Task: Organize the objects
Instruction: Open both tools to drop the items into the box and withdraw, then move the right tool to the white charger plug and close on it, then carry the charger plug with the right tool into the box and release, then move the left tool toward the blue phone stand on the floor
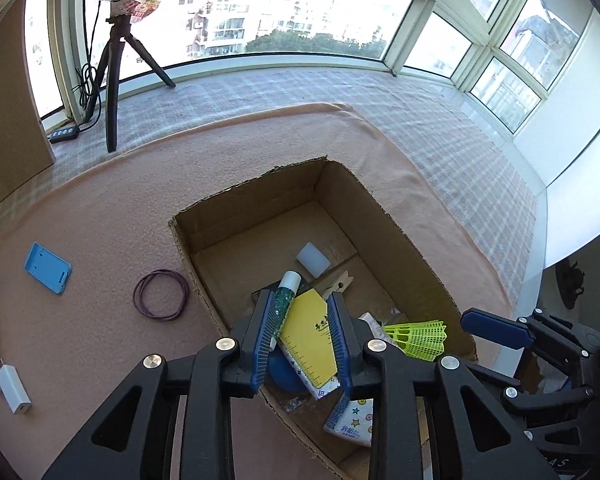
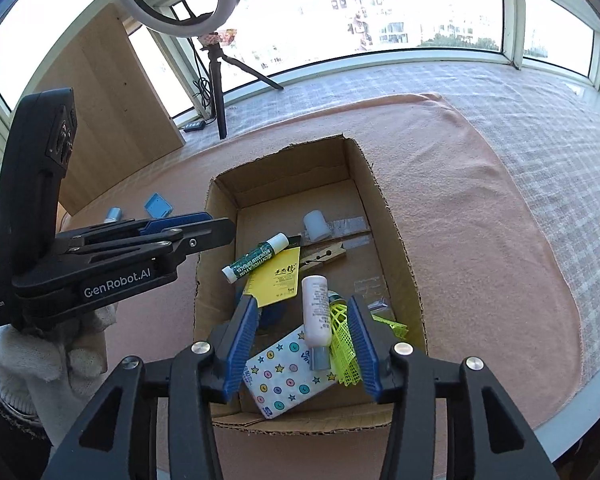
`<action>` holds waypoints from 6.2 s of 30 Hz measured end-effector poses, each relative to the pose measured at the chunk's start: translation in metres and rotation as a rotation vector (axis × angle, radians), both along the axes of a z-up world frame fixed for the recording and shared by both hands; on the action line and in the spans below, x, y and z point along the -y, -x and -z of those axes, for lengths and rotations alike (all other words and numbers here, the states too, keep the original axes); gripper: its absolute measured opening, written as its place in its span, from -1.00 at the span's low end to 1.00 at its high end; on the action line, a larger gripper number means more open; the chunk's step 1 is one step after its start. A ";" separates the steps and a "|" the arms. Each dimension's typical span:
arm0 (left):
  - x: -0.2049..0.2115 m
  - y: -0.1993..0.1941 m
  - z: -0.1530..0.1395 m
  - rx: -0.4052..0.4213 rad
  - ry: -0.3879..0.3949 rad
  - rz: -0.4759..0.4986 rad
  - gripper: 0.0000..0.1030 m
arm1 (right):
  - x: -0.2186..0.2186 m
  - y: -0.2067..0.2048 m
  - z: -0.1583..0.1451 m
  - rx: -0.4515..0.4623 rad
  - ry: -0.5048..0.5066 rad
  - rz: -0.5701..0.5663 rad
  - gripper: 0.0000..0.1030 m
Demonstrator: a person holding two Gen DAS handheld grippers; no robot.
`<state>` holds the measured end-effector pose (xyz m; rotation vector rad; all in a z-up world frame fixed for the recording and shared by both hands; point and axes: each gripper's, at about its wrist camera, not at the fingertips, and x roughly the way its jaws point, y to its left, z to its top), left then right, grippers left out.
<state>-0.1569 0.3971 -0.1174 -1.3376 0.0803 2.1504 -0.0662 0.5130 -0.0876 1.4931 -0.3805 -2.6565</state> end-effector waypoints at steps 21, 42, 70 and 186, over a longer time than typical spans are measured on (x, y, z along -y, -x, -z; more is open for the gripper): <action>0.100 0.002 -0.004 0.004 -0.013 -0.162 -0.44 | 0.040 0.009 0.001 -0.005 0.029 -0.061 -0.08; 0.340 -0.005 0.055 0.113 -0.025 -0.517 -0.43 | 0.203 0.080 0.034 0.102 0.162 -0.365 -0.08; 0.352 0.032 0.092 0.172 -0.114 -0.412 -0.20 | 0.334 0.158 0.112 0.322 0.259 -0.456 -0.08; 0.315 -0.055 0.016 0.042 -0.061 -0.385 0.23 | 0.167 0.139 0.037 0.214 0.062 -0.257 -0.13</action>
